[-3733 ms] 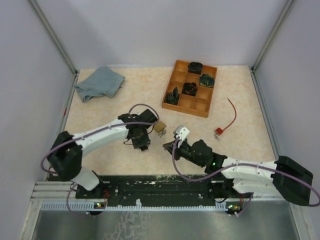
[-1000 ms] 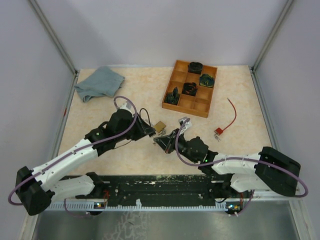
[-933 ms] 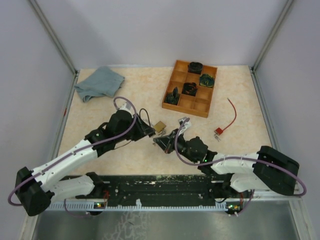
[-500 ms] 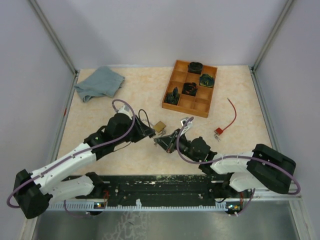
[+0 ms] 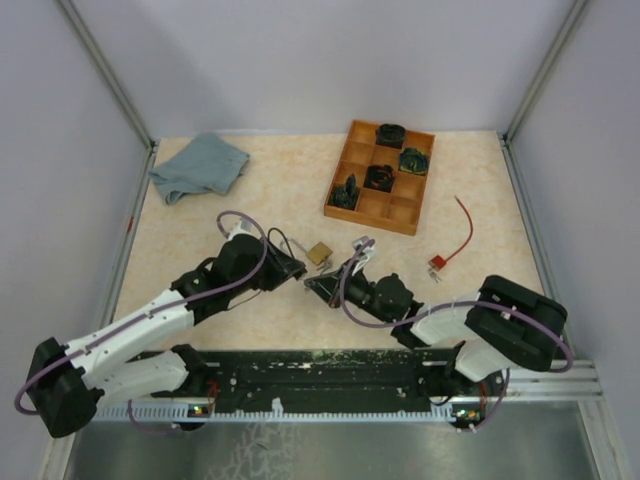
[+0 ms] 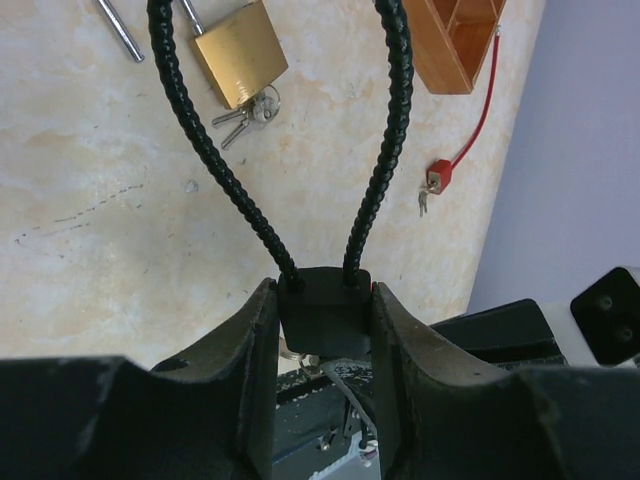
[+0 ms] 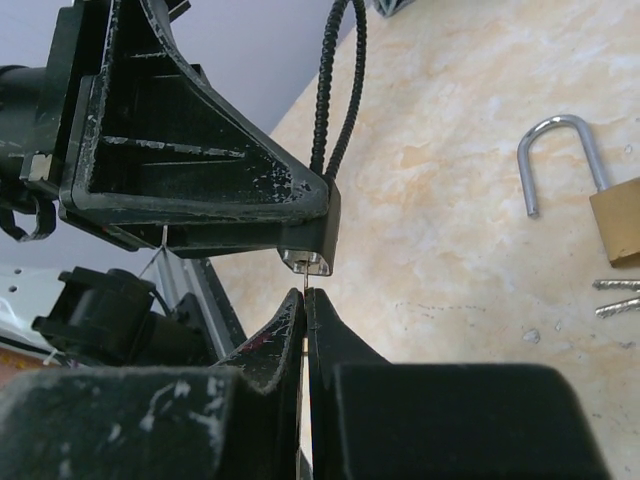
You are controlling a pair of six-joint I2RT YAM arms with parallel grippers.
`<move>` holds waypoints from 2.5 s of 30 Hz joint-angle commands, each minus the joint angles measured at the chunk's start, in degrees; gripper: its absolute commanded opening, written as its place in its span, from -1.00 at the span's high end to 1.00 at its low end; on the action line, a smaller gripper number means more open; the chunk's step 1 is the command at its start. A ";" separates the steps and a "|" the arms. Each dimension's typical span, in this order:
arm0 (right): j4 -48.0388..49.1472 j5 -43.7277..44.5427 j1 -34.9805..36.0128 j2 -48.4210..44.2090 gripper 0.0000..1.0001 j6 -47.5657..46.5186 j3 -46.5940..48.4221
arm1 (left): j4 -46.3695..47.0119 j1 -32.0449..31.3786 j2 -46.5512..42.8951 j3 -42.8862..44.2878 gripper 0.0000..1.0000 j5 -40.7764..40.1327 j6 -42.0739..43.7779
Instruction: Unlock with the key
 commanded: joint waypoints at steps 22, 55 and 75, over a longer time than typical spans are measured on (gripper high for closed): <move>-5.29 -6.04 -9.24 -10.05 1.00 -10.10 9.24 | -2.31 -7.62 5.64 6.52 1.00 10.74 3.57; -24.44 -14.98 -9.11 -13.94 0.17 -15.05 9.52 | -2.47 4.07 3.67 3.94 1.00 4.92 -0.74; -19.46 -14.78 -5.86 -8.47 0.36 -14.90 7.09 | -1.10 4.47 2.71 3.76 1.00 6.25 -1.42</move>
